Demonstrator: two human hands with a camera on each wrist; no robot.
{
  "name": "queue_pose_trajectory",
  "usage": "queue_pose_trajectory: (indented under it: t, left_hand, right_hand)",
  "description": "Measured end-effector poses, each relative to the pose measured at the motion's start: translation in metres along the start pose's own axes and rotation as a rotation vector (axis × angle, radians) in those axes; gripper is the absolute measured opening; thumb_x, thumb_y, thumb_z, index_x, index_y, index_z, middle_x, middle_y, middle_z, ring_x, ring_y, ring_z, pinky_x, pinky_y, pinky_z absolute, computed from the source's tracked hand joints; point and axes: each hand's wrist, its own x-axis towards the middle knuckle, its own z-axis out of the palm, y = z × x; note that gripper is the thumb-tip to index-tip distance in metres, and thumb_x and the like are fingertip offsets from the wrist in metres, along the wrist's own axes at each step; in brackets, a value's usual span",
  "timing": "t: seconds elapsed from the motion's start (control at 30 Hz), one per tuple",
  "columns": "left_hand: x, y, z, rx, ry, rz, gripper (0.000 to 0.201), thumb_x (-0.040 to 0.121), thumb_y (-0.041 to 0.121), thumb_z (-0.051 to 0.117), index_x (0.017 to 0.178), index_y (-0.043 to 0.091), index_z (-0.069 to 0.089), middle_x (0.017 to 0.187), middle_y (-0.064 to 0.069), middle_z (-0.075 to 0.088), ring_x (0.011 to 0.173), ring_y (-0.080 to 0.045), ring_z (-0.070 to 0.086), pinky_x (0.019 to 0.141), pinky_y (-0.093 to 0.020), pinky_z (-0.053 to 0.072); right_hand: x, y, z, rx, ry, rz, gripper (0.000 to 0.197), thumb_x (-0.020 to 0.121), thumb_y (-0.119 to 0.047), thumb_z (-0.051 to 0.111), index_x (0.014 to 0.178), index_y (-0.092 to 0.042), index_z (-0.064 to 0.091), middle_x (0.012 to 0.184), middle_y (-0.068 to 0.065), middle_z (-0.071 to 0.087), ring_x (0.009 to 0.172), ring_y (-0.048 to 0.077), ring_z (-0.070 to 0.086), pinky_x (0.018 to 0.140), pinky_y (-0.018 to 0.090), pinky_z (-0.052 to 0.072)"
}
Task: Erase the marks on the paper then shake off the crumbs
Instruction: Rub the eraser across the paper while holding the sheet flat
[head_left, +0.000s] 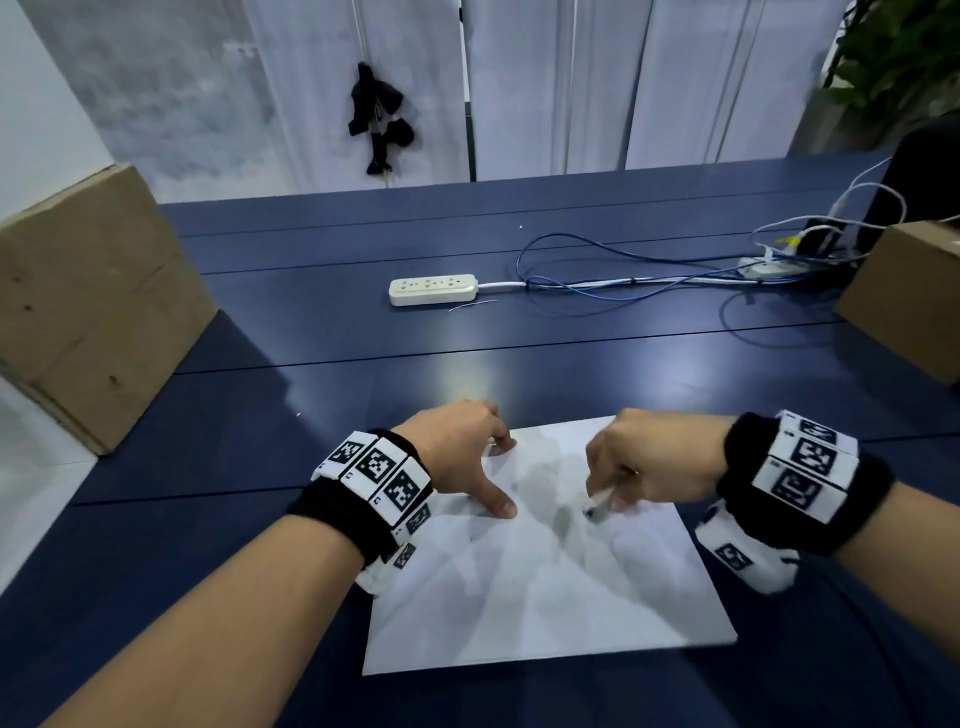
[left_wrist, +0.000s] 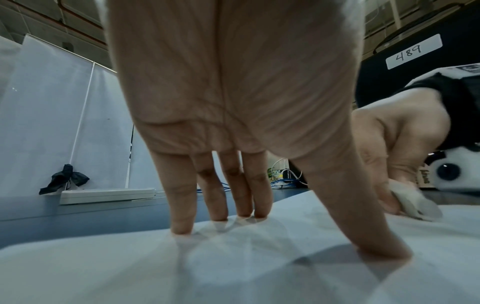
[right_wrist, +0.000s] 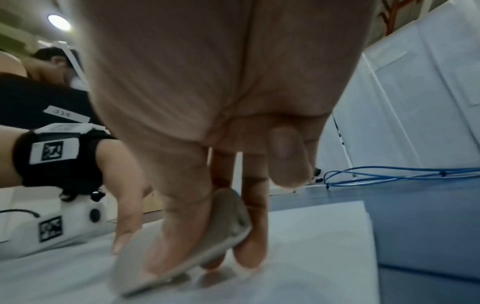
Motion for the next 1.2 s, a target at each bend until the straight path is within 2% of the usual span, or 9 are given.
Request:
queue_pose_trajectory:
  t: [0.1, 0.2, 0.3, 0.43, 0.63, 0.77, 0.9, 1.07, 1.2]
  left_hand:
    - [-0.004, 0.001, 0.0, 0.015, 0.011, 0.012, 0.078, 0.061, 0.068, 0.081, 0.125, 0.03, 0.061, 0.111, 0.015, 0.05, 0.103, -0.014, 0.055, 0.085, -0.04, 0.053]
    - [-0.009, 0.001, 0.0, 0.021, 0.029, 0.02, 0.079, 0.063, 0.069, 0.078, 0.129, 0.031, 0.059, 0.112, 0.015, 0.05, 0.106, -0.012, 0.053, 0.086, -0.04, 0.052]
    - [-0.011, 0.001, 0.002, 0.018, 0.039, 0.025, 0.08, 0.065, 0.069, 0.077, 0.133, 0.031, 0.057, 0.115, 0.015, 0.051, 0.111, -0.011, 0.051, 0.089, -0.039, 0.051]
    - [-0.01, 0.002, -0.001, 0.025, 0.021, 0.022, 0.081, 0.066, 0.068, 0.077, 0.134, 0.029, 0.056, 0.111, 0.015, 0.048, 0.11, -0.012, 0.05, 0.088, -0.039, 0.051]
    - [-0.007, 0.002, -0.001, 0.025, 0.019, 0.023, 0.08, 0.063, 0.068, 0.079, 0.13, 0.029, 0.06, 0.102, 0.017, 0.043, 0.103, -0.012, 0.052, 0.084, -0.036, 0.052]
    - [-0.003, 0.0, 0.0, 0.015, 0.014, 0.015, 0.08, 0.06, 0.069, 0.08, 0.127, 0.028, 0.061, 0.104, 0.018, 0.045, 0.102, -0.012, 0.053, 0.085, -0.038, 0.053]
    - [-0.001, -0.001, 0.0, 0.003, 0.015, 0.006, 0.079, 0.059, 0.068, 0.082, 0.124, 0.028, 0.061, 0.11, 0.017, 0.049, 0.103, -0.013, 0.055, 0.087, -0.039, 0.053]
    - [0.001, 0.0, -0.001, -0.002, 0.009, 0.007, 0.079, 0.057, 0.067, 0.083, 0.122, 0.028, 0.062, 0.107, 0.017, 0.048, 0.102, -0.014, 0.056, 0.086, -0.039, 0.053]
    - [0.002, -0.002, 0.002, -0.007, 0.009, 0.004, 0.08, 0.056, 0.069, 0.083, 0.122, 0.029, 0.062, 0.106, 0.018, 0.047, 0.102, -0.015, 0.056, 0.086, -0.039, 0.053]
  right_hand:
    - [0.015, 0.009, -0.005, 0.009, 0.219, 0.081, 0.017, 0.083, -0.042, 0.065, 0.088, -0.028, 0.073, 0.072, -0.01, 0.067, 0.07, 0.008, 0.06, 0.071, 0.032, 0.055]
    - [0.032, 0.022, -0.018, -0.054, 0.353, 0.19, 0.043, 0.083, -0.064, 0.054, 0.081, -0.024, 0.07, 0.066, -0.003, 0.065, 0.065, 0.021, 0.058, 0.064, 0.039, 0.056]
    - [0.025, 0.021, -0.013, -0.038, 0.323, 0.092, 0.04, 0.083, -0.063, 0.055, 0.083, -0.026, 0.071, 0.073, -0.005, 0.066, 0.068, 0.015, 0.057, 0.066, 0.037, 0.054]
    - [0.002, 0.002, 0.0, 0.007, 0.046, -0.077, 0.018, 0.086, -0.042, 0.067, 0.097, -0.031, 0.075, 0.083, -0.012, 0.061, 0.074, 0.001, 0.051, 0.073, 0.025, 0.047]
    - [0.032, 0.027, -0.016, -0.132, 0.291, 0.16, 0.053, 0.076, -0.069, 0.045, 0.088, -0.024, 0.07, 0.08, -0.003, 0.068, 0.079, 0.02, 0.062, 0.069, 0.039, 0.055]
    - [0.015, 0.018, -0.004, -0.124, 0.323, 0.047, 0.039, 0.088, -0.055, 0.051, 0.087, -0.021, 0.071, 0.086, -0.003, 0.065, 0.082, 0.02, 0.06, 0.07, 0.033, 0.051]
    - [-0.007, 0.007, 0.001, 0.027, 0.049, -0.015, 0.026, 0.083, -0.046, 0.06, 0.097, -0.029, 0.074, 0.092, -0.006, 0.066, 0.082, 0.008, 0.056, 0.076, 0.029, 0.048]
    - [0.026, 0.025, -0.016, -0.097, 0.318, 0.151, 0.054, 0.072, -0.073, 0.042, 0.085, -0.029, 0.07, 0.075, -0.002, 0.067, 0.074, 0.021, 0.061, 0.068, 0.04, 0.056]
    - [0.024, 0.025, -0.011, -0.094, 0.303, 0.11, 0.053, 0.078, -0.07, 0.042, 0.082, -0.025, 0.071, 0.076, -0.001, 0.064, 0.072, 0.02, 0.058, 0.068, 0.036, 0.054]
